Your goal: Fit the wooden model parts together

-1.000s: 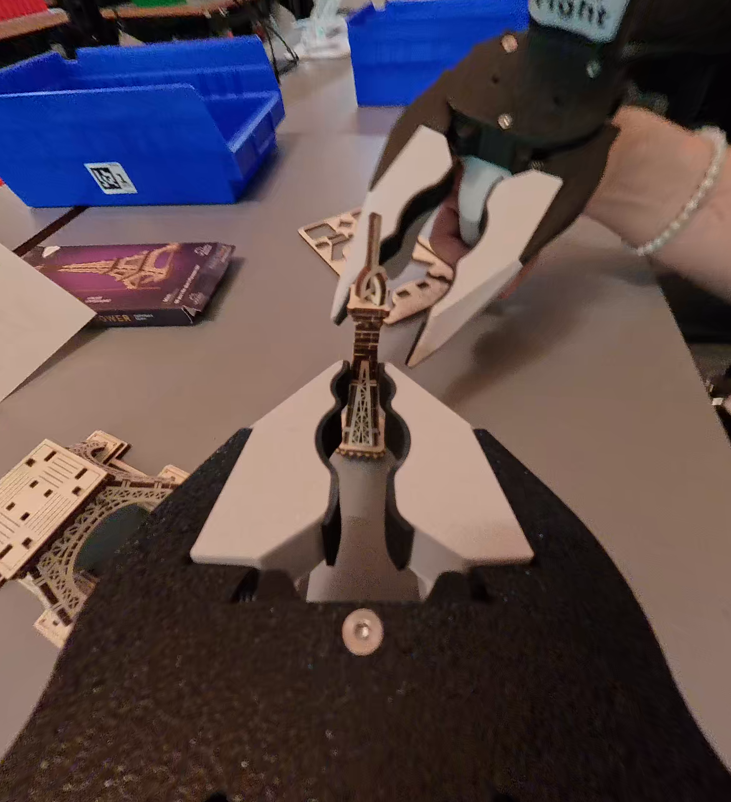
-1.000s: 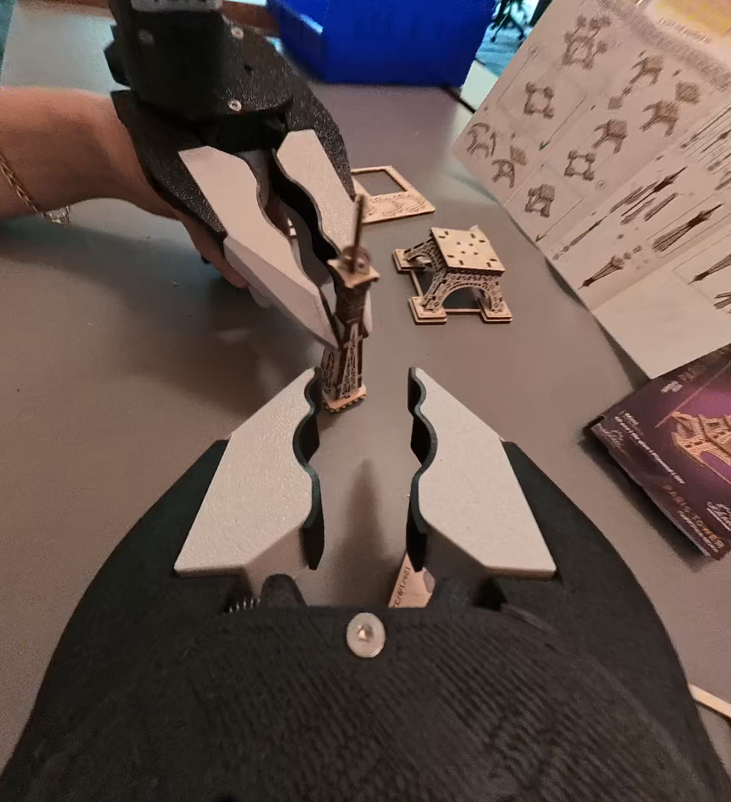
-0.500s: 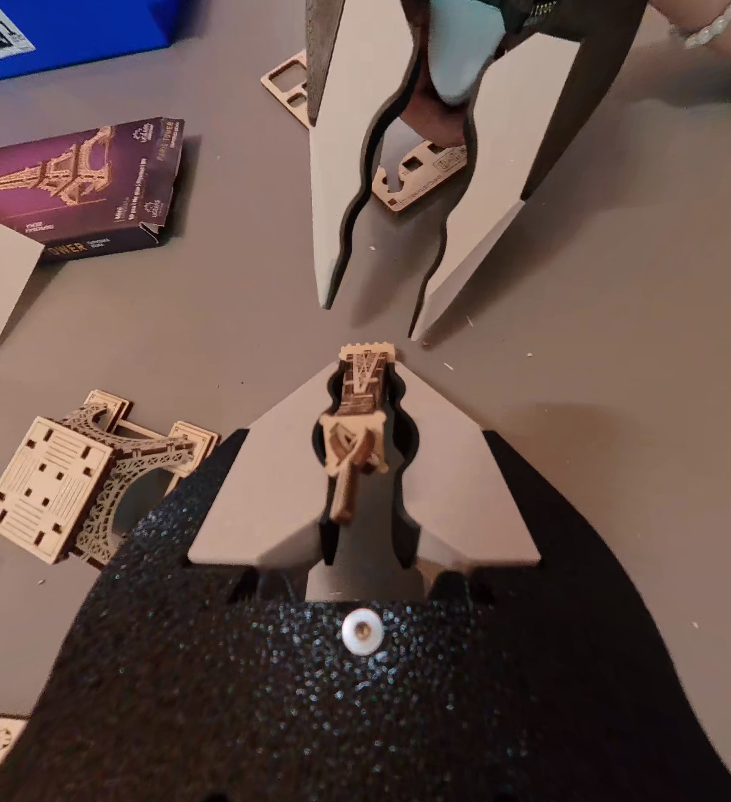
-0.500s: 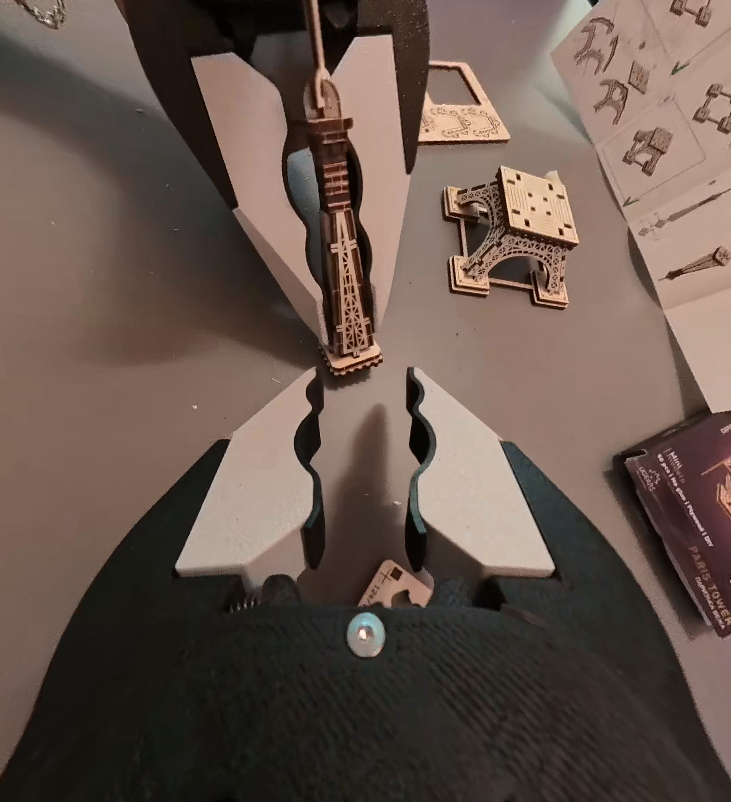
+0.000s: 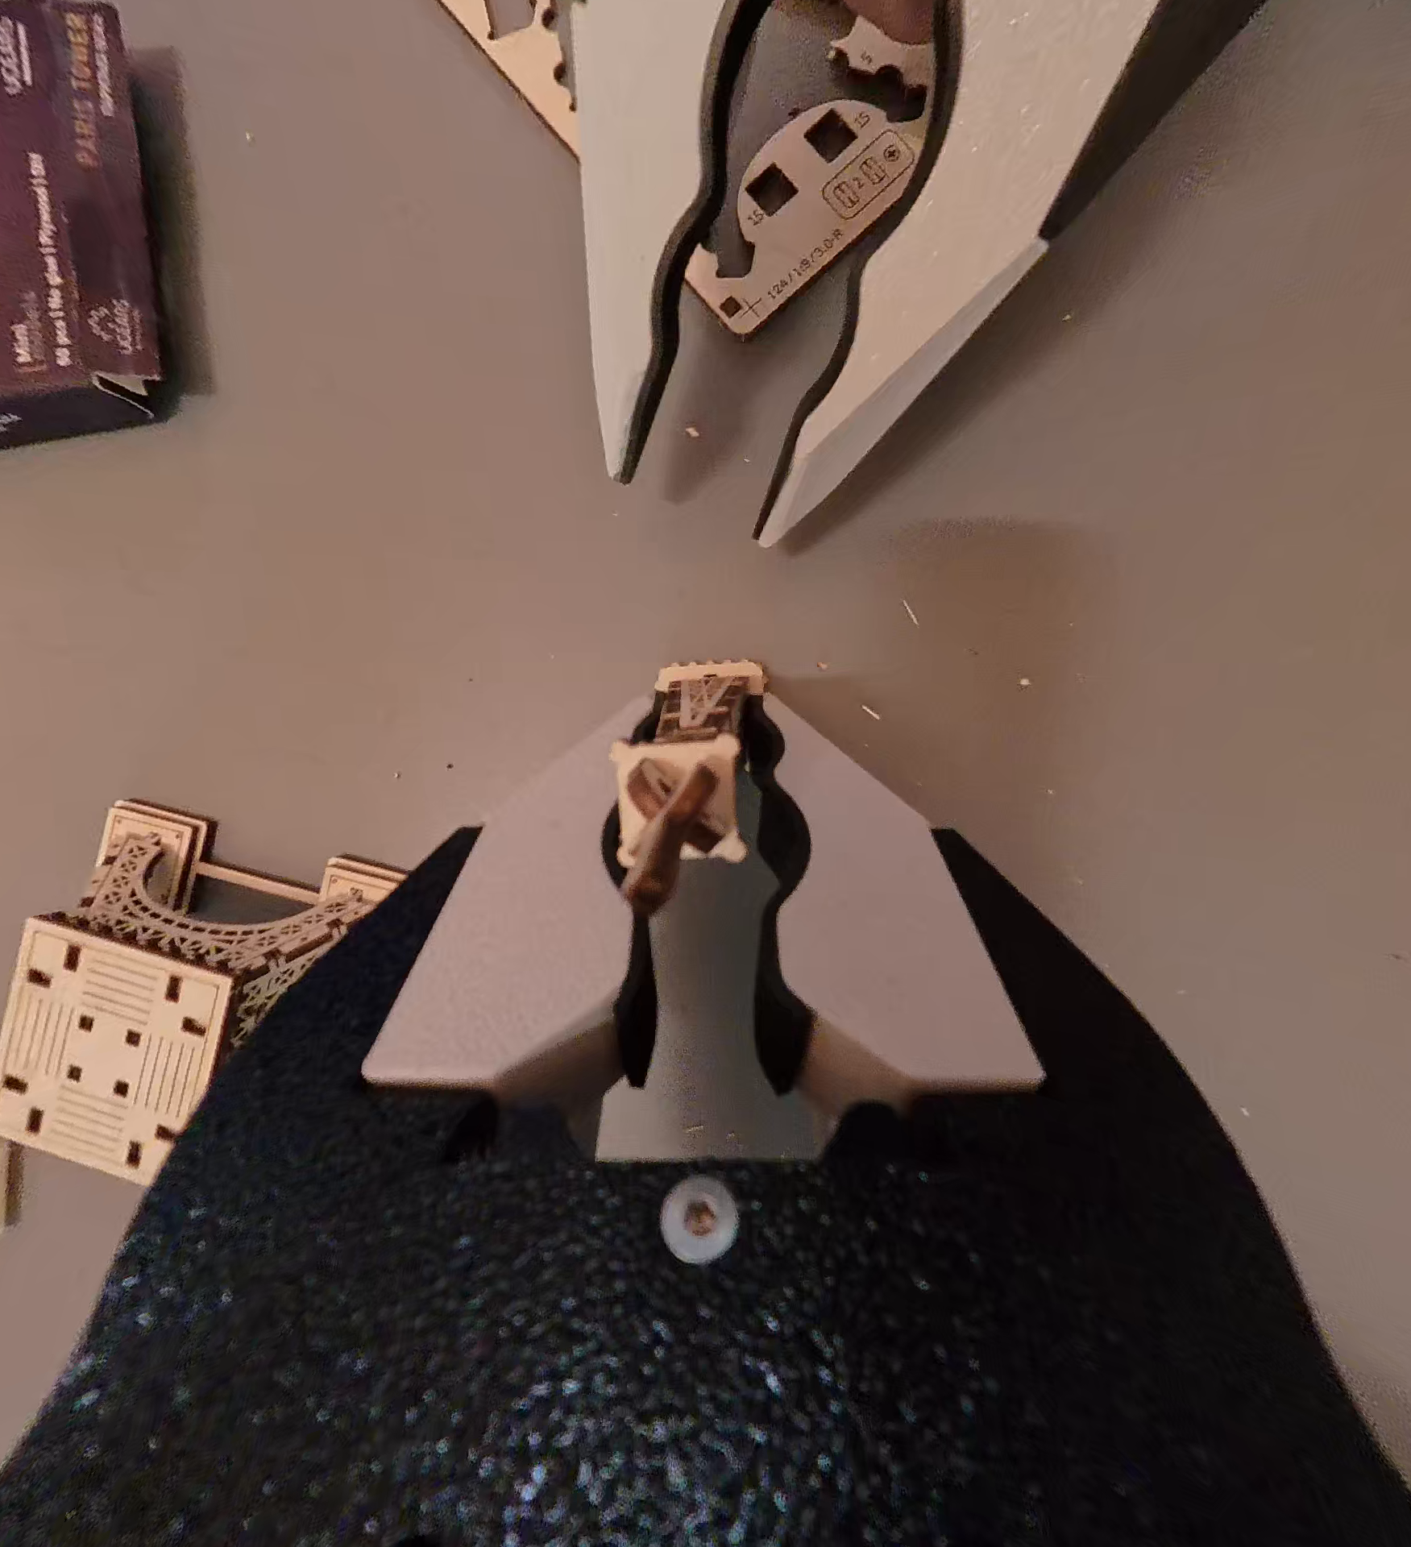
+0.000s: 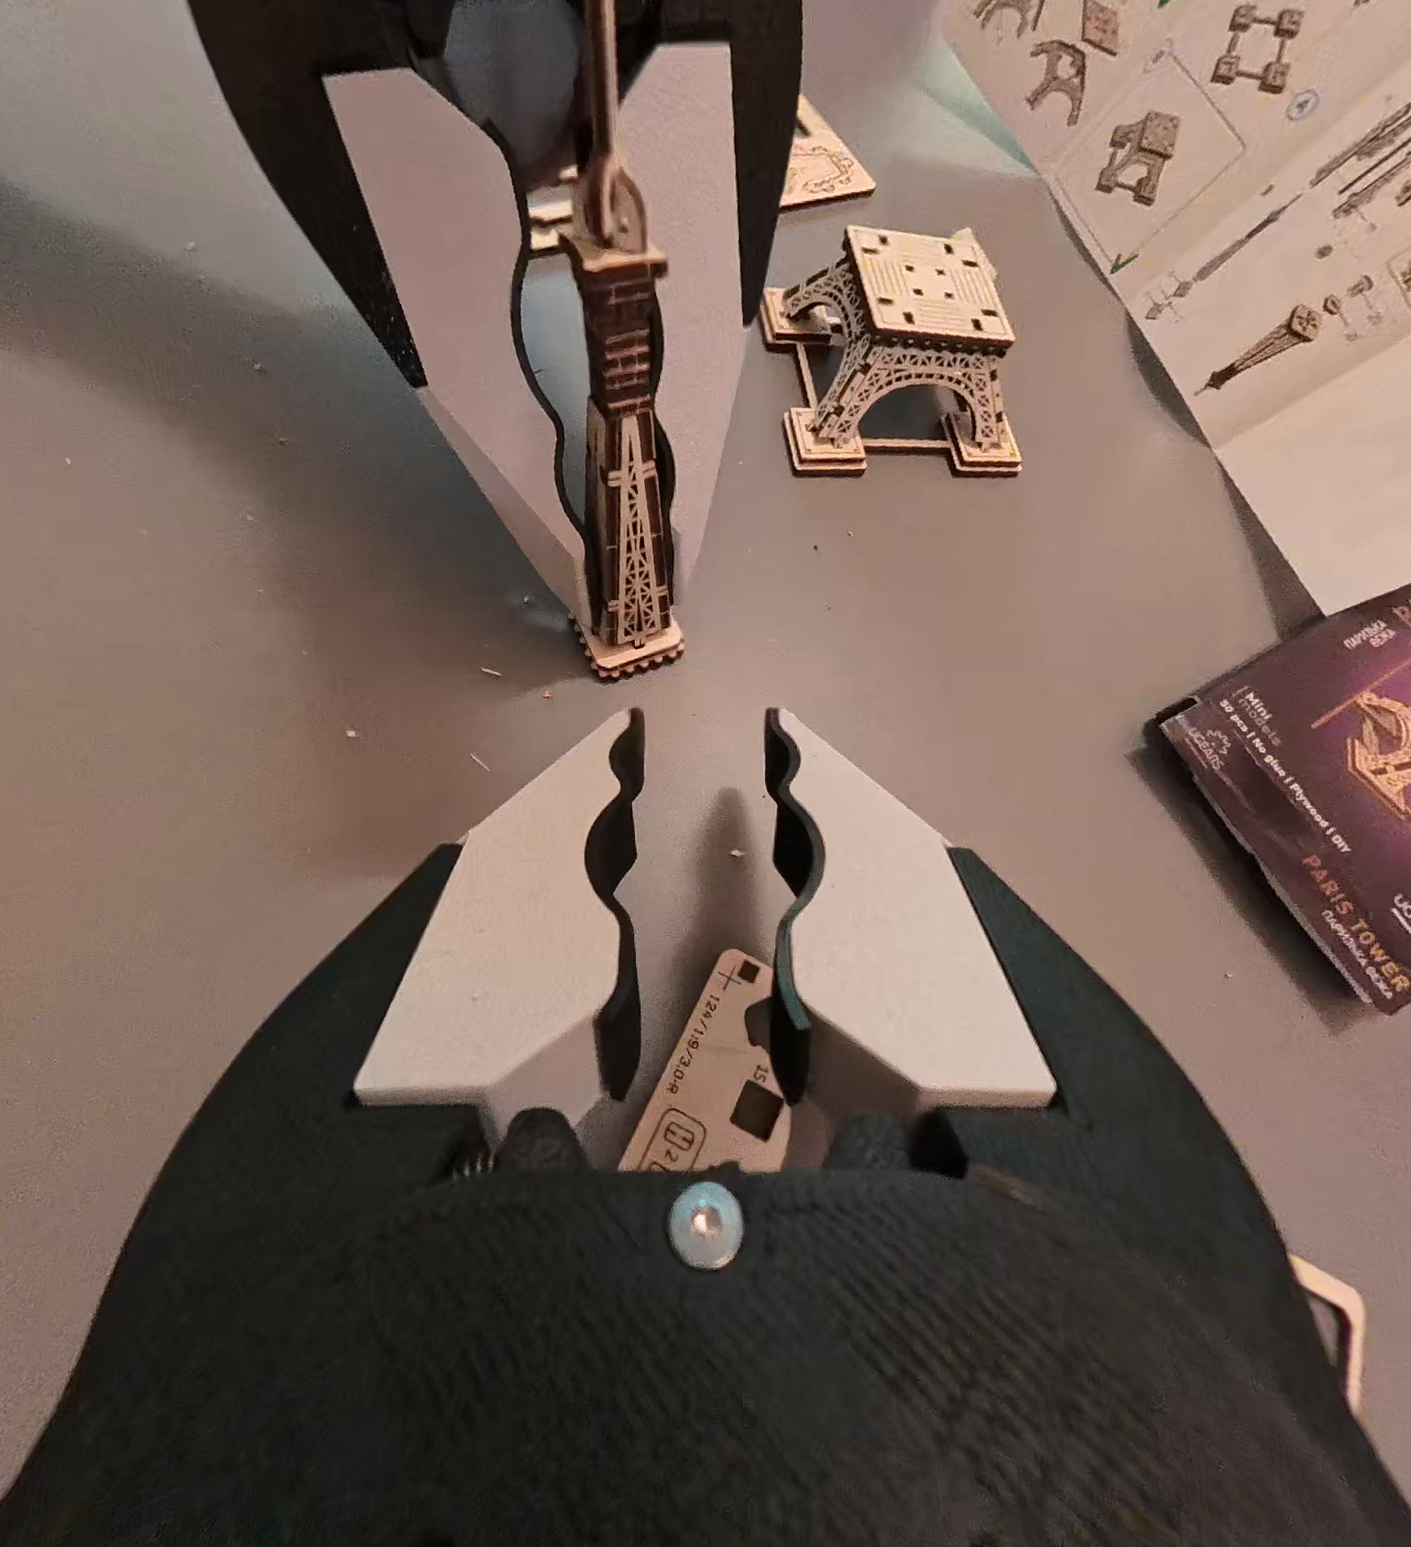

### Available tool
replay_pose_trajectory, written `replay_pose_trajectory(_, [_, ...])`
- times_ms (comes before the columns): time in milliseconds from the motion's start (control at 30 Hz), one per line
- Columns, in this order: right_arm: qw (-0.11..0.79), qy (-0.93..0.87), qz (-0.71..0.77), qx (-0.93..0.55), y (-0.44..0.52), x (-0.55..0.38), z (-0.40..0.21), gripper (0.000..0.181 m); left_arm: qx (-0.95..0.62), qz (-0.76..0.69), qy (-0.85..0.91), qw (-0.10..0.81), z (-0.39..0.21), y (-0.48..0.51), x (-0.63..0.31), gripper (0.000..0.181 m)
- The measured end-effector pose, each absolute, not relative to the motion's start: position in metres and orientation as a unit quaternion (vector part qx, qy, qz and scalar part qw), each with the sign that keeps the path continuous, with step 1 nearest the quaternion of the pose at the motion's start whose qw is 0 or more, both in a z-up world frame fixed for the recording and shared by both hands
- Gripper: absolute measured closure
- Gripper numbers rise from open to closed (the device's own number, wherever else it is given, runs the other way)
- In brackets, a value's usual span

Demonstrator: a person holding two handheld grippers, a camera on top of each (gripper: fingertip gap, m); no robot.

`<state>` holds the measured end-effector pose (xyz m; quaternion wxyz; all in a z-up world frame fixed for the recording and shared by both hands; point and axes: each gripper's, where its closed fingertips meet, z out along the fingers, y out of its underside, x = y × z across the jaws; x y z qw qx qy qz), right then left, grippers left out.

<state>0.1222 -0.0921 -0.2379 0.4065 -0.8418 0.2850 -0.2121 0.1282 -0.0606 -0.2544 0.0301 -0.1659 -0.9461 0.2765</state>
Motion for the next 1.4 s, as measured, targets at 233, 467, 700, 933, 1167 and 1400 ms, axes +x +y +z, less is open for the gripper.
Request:
replay_pose_trajectory(233, [0.450,0.294,-0.200,-0.819,-0.090,0.123,-0.227,0.157,-0.161,0.221,-0.961,0.043,-0.256,-0.060,0.128,0.164])
replay_pose_trajectory(467, [0.433,0.311,-0.180,-0.827,-0.089,0.122,-0.237,0.161,-0.154,0.172,-0.973,0.023,-0.257,-0.059,0.128,0.163])
replay_pose_trajectory(700, [0.430,0.317,-0.173,-0.827,-0.090,0.121,-0.239,0.162,-0.143,0.125,-0.981,0.028,-0.257,-0.058,0.128,0.164])
replay_pose_trajectory(933, [0.409,0.334,-0.171,-0.832,-0.106,0.119,-0.242,0.160,-0.135,0.093,-0.986,0.032,-0.257,-0.059,0.128,0.164])
replay_pose_trajectory(1167, [0.453,0.284,-0.186,-0.824,-0.088,0.121,-0.227,0.152,-0.151,0.167,-0.974,0.037,-0.260,-0.060,0.124,0.150])
replay_pose_trajectory(1400, [0.462,0.259,-0.192,-0.826,-0.071,0.129,-0.224,0.151,-0.118,0.237,-0.963,0.049,-0.235,-0.062,0.124,0.137])
